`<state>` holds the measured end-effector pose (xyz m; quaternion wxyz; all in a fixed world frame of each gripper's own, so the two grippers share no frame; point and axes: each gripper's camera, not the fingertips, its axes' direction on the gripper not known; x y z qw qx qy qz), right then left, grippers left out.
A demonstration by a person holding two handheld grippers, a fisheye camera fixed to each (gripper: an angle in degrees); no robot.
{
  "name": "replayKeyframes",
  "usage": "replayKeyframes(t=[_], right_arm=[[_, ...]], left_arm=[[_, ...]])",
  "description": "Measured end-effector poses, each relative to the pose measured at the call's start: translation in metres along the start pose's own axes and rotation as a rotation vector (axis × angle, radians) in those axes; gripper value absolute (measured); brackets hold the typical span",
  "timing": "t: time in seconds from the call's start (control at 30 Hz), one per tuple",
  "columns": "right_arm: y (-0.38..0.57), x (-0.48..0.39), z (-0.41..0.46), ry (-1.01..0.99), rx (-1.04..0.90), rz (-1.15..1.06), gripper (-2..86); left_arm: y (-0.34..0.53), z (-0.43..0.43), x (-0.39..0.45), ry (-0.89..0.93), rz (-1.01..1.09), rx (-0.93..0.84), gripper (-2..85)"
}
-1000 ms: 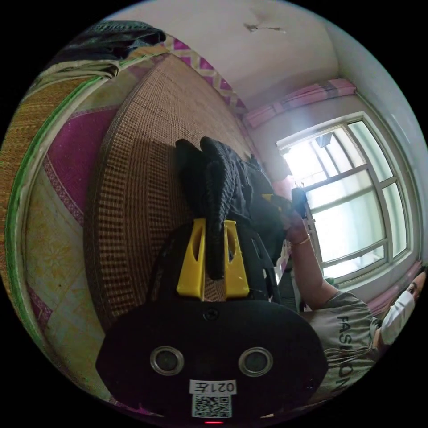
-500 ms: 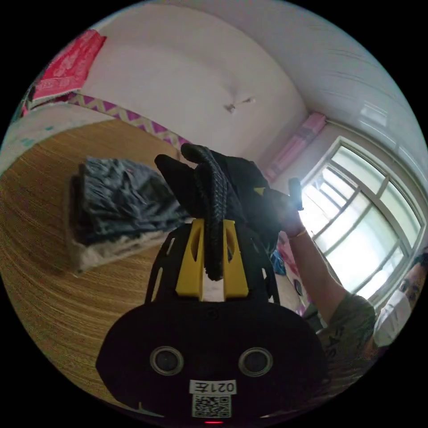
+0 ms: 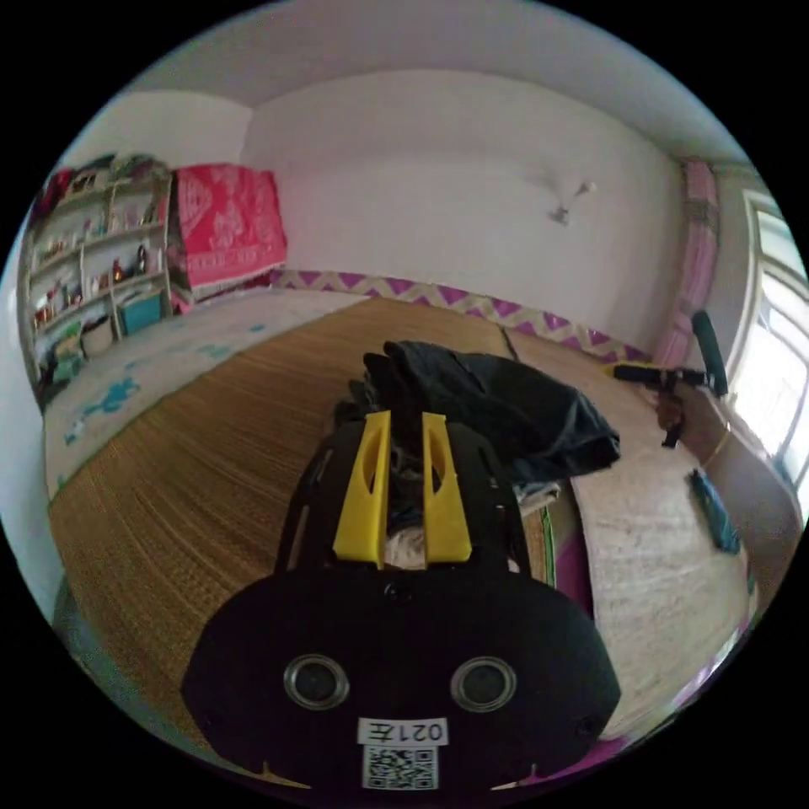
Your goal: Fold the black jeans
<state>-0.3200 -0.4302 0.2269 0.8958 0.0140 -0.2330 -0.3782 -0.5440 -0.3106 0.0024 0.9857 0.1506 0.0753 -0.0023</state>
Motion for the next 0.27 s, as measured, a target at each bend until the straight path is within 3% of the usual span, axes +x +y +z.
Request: replayKeyframes(t=[0.13,0.27], right_arm=[[0.079,0.011,-0.059,-0.116,-0.005,-0.013,9.2],[0.175,0.014,-0.117,-0.048,-0.001,-0.063,5.9]], left_arm=[[0.043,-0.023,0.067,0.129,0.106,-0.063,5.2],[0.082,-0.037,0.123,0.255,0.144,-0.133,2.7]])
